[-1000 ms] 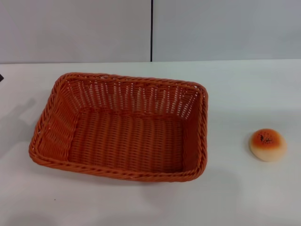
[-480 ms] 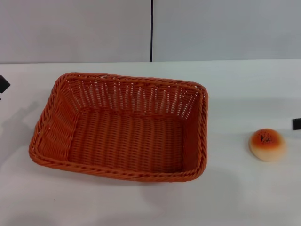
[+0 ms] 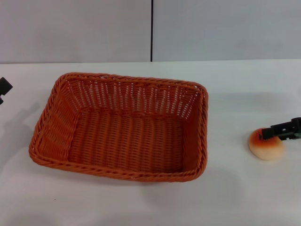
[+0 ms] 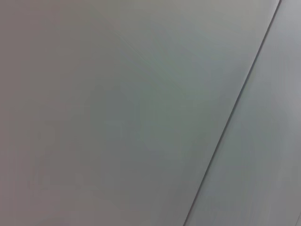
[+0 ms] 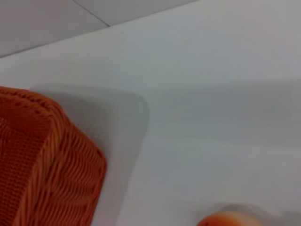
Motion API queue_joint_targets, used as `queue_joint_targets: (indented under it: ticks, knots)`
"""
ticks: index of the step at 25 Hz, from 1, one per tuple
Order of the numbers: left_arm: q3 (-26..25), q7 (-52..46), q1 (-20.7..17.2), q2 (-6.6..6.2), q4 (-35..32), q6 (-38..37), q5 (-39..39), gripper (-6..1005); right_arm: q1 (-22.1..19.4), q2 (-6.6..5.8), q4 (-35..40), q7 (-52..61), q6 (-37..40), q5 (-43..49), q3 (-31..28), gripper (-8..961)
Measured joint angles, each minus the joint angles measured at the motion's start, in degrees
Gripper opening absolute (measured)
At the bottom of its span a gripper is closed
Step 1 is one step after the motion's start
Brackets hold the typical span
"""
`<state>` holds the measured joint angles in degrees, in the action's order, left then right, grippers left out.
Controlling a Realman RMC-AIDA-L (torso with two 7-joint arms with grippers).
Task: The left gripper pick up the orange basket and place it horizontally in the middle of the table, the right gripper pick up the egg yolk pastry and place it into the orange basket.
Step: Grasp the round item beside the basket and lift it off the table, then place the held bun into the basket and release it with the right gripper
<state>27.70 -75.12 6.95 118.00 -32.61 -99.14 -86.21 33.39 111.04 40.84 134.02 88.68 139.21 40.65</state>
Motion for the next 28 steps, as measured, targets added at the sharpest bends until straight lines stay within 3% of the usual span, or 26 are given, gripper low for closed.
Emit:
queue_joint_targets:
  ticks: [12, 18, 22, 28]
  knots:
    - [-0.5, 0.0, -0.1, 0.03, 0.0, 0.2, 0.0, 670, 0.2, 1.21, 0.8, -1.0, 0.4, -0.3, 0.6, 466]
    - [-0.5, 0.1, -0.1, -0.02, 0.0, 0.4, 0.0, 668, 0.0, 2.40, 3.9, -1.1, 2.7, -1.4, -0.1, 235]
    - [-0.6, 0.1, -0.2, -0.05, 0.0, 0.4, 0.0, 667, -0.4, 3.46, 11.3, 0.1, 8.2, -6.7, -0.1, 108]
    - [-0.6, 1.3, -0.4, 0.01, 0.7, 0.1, -0.1, 664, 1.0, 4.12, 17.4, 1.8, 12.9, -13.9, 0.3, 65]
